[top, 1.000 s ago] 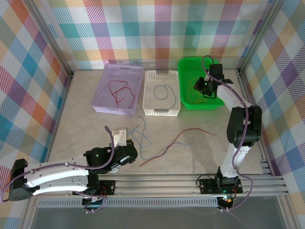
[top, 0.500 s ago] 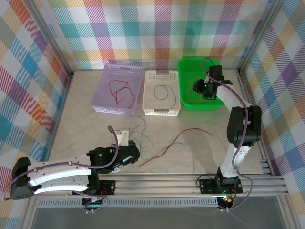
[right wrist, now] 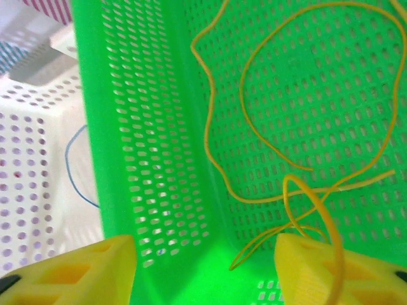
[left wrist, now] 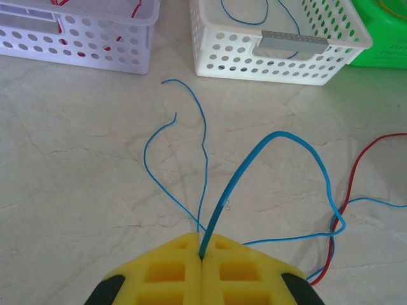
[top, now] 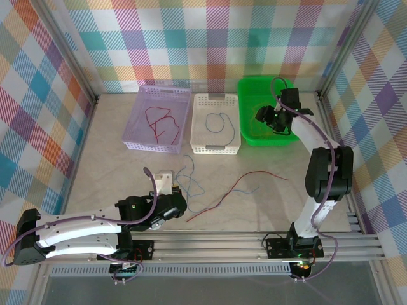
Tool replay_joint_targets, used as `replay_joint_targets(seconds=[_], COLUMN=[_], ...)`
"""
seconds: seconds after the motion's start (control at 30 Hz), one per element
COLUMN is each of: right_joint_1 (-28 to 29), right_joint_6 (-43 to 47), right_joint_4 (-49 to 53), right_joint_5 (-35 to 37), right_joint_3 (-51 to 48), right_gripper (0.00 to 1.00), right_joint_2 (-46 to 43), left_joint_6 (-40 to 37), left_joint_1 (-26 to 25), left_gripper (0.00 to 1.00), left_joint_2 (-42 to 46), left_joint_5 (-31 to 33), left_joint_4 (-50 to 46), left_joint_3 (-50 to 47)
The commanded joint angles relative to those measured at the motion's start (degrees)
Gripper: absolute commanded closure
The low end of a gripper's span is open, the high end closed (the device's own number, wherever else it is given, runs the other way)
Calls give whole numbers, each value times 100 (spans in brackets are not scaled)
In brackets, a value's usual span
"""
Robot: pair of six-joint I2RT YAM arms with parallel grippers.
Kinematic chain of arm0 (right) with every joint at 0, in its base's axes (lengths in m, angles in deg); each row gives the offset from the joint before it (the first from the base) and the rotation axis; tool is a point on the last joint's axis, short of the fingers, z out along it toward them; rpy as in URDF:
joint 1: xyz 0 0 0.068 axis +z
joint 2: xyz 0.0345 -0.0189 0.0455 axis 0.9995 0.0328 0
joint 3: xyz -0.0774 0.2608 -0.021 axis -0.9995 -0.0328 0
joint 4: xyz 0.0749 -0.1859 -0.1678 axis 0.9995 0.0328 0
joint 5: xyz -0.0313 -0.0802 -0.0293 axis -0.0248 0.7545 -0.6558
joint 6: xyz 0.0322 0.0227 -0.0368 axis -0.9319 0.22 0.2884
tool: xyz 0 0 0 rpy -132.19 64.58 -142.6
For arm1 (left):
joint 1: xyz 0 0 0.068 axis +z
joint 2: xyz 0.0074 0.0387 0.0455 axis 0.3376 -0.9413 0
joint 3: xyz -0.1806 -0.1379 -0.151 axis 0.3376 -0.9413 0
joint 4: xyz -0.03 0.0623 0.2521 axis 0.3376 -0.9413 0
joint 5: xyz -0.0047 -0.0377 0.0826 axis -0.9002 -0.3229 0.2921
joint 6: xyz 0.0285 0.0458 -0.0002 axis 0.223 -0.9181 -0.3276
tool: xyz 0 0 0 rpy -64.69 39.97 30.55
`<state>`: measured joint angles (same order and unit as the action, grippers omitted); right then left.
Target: Untangle the cables
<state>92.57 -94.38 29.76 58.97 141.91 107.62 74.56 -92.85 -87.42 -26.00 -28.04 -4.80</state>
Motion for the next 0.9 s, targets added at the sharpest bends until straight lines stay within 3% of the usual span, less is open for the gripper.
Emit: replay_joint_targets(seconds=[0.0,0.03,0.4,0.63,0.87], right_joint_1=[-32,-36,-32,-31,-30], right_joint_6=[9,2,-88,11,-114], right_joint_4=[-73,-59,-27,592,291], right_joint_5=[-64,-56,314,233,577], right_joint_3=[-168,-191,-800,-180,-1245], right_gripper=[4,0,0,0,0], right_joint_2=[-415,-473,-1882,-1464,-2350], left_joint_6=[58,69,-33,-118,-131], left_joint_1=[-105,-114,-193,-202,-255], left_gripper=[100,100,100,100,100], left_joint_2=[23,26,-75,-101,-176], left_joint_5=[66,62,296,370,439], left_joint_4=[-135,-148,-803,-1035,-1145], left_joint_3=[186,201,914,1286,1448])
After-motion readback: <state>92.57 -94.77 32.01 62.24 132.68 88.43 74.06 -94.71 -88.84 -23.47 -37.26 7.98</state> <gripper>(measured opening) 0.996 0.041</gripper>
